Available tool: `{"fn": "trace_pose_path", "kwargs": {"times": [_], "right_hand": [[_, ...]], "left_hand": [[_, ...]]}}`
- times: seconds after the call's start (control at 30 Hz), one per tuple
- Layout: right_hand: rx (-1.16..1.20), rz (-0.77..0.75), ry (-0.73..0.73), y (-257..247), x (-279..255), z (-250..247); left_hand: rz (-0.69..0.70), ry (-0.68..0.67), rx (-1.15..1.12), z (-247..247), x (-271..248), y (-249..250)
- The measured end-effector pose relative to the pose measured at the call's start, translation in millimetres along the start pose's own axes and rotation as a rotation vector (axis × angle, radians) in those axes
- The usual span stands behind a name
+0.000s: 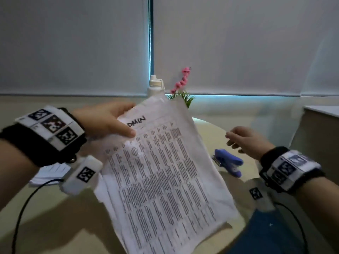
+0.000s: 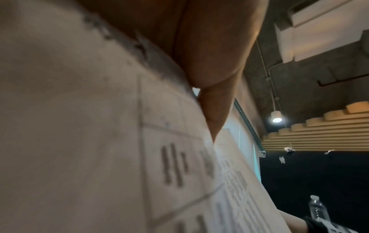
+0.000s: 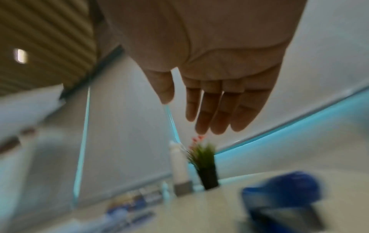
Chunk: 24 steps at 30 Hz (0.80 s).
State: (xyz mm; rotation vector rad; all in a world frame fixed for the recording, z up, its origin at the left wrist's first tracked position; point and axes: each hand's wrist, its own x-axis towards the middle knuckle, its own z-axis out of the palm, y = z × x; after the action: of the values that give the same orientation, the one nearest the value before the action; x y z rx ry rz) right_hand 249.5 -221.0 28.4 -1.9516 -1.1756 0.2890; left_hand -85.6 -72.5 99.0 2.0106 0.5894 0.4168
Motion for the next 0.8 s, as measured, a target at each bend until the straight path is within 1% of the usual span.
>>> {"fn": "trace_pose_path", "kwargs": {"times": [0.03,0.07,0.1,0.17,0.23,0.3,0.33,0.4,0.47,0.53,0.6,0.63,0.67,0.73,0.8], "right_hand": [[-0.27,0.011,0.002,10.6,12.2,2.4],[-0.481,0.039,-0.043,18.3,21.0,6.8],[-0.628,0.079,-0.108,26.7,28.2,13.0],[-0.775,0.139,-0.208,35.4,35.4,23.8],[-0.775,0.18,-0.249,38.9,38.9,29.9],[-0.701,0.223,-0.269,39.9,39.1,34.8],[-0.646,0.242,-0.269,38.1,37.1,36.2],[-0.508,0.247,-0.208,32.0,33.0,35.2],[-0.371,0.156,-0.064,21.8,28.5,25.0],[-0.217,0.016,0.084,9.4,19.8,11.1],[0.027,-0.145,0.146,-9.0,-1.8,-1.0],[0.099,-0.259,0.143,-21.2,-15.6,-5.3],[0.095,-0.367,0.122,-34.4,-31.0,-8.0],[-0.023,-0.55,0.084,-55.9,-55.0,-9.5],[-0.173,-0.647,0.084,-71.6,-71.5,-7.5]], "left_hand": [[0.025,0.004,-0.032,0.0,-1.0,-5.5],[0.047,0.01,-0.047,0.1,-1.6,-8.9],[0.074,0.012,-0.05,-1.1,-2.2,-12.5],[0.141,0.018,-0.009,-6.0,-2.7,-19.5],[0.163,0.018,0.047,-10.1,-3.3,-23.7],[0.169,0.02,0.108,-9.4,-4.5,-22.4],[0.176,0.043,0.147,-9.3,-3.4,-21.5],[0.192,0.084,0.216,-5.6,-2.3,-19.7],[0.154,0.115,0.253,-1.9,-2.4,-19.8],[0.104,0.127,0.236,1.9,-2.0,-21.1],[0.082,0.134,0.173,9.1,-2.1,-17.7],[0.096,0.154,0.164,13.1,-0.8,-15.1],[0.122,0.172,0.158,17.1,0.9,-11.7],[0.161,0.184,0.111,26.9,3.9,-1.8],[0.211,0.165,0.103,36.1,4.7,11.6]]}}
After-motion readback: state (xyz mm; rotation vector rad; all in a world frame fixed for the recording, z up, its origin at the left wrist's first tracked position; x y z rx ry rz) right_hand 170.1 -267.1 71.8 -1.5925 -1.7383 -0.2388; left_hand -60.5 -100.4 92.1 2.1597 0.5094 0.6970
